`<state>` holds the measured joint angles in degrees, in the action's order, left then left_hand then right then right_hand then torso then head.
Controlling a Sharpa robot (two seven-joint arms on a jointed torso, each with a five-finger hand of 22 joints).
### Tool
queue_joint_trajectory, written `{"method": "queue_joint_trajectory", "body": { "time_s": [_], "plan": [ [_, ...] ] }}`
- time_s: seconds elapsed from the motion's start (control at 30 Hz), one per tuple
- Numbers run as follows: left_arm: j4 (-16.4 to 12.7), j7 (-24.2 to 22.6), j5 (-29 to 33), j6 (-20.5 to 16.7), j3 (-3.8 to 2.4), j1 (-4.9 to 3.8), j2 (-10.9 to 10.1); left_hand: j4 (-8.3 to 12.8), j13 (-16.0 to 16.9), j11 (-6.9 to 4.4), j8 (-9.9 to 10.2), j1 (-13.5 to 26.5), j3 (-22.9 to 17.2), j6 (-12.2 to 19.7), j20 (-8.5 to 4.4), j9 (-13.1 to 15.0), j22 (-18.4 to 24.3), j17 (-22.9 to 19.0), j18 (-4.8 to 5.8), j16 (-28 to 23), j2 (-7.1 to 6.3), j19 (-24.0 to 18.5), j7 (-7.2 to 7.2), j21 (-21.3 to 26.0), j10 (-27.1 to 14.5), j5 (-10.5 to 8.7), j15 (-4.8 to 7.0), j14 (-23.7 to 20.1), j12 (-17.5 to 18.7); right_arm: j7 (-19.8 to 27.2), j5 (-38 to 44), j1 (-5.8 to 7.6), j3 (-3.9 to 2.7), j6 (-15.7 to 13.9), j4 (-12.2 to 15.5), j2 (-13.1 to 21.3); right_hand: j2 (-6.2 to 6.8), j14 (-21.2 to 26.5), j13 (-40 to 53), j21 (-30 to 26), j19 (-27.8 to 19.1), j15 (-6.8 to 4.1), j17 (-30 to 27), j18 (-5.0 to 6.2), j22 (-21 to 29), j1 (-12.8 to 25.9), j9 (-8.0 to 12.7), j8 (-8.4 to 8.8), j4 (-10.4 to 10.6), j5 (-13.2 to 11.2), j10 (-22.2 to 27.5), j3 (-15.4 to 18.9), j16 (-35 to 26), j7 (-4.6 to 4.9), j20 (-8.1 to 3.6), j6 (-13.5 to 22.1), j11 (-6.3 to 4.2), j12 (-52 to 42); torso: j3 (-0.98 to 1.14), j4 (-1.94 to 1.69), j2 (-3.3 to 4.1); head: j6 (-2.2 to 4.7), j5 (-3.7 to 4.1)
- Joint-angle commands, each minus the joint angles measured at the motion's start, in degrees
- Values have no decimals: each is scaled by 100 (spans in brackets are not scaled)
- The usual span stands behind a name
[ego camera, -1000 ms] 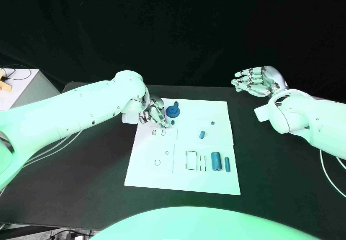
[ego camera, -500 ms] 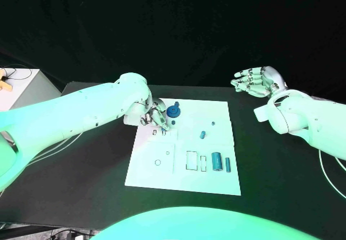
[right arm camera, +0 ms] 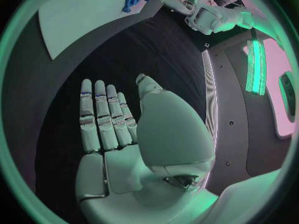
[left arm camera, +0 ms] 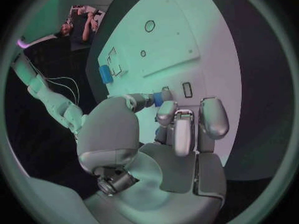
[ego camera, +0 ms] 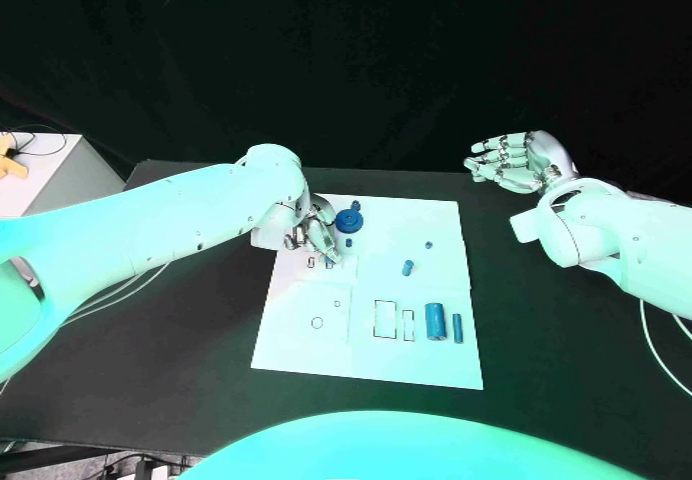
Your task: Assemble the parts on the task board
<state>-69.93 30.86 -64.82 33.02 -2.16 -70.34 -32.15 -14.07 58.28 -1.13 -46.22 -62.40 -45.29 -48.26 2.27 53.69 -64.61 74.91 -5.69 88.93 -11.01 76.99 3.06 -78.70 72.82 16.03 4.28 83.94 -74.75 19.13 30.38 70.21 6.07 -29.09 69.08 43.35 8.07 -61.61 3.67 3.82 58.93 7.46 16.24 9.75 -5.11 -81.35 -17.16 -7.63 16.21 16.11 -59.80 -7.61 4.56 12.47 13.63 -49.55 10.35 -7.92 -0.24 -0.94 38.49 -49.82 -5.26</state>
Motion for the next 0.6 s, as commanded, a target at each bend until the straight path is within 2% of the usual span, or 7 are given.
{"method": "queue_joint_trajectory", "body": {
  "time_s": [0.03,0.6],
  "plan": [
    [9,18,-75,133,4,-11,15,1181,-6,-8,-5,20,-1139,-25,-14,6,-3,1368,60,24,59,38,-18,-25,32,36,6,558,-17,90,8,-2,-1,35,11,0,-7,-18,-6,7,6,25,-10,81,9,33,8,29,-4,32,-39,-39,-27,159,26,-32,1,25,-3,0,2,-10,3],
    [21,18,-91,225,30,-9,-13,1187,-16,-10,-3,27,-1140,-26,-16,5,-8,1369,61,25,63,41,-20,-28,29,45,8,558,-12,88,8,-2,-2,45,27,18,-7,-19,-5,7,5,26,-18,81,16,36,10,33,-5,46,-39,-44,-30,160,27,-32,2,32,-3,1,-4,-18,14]
  ]
}}
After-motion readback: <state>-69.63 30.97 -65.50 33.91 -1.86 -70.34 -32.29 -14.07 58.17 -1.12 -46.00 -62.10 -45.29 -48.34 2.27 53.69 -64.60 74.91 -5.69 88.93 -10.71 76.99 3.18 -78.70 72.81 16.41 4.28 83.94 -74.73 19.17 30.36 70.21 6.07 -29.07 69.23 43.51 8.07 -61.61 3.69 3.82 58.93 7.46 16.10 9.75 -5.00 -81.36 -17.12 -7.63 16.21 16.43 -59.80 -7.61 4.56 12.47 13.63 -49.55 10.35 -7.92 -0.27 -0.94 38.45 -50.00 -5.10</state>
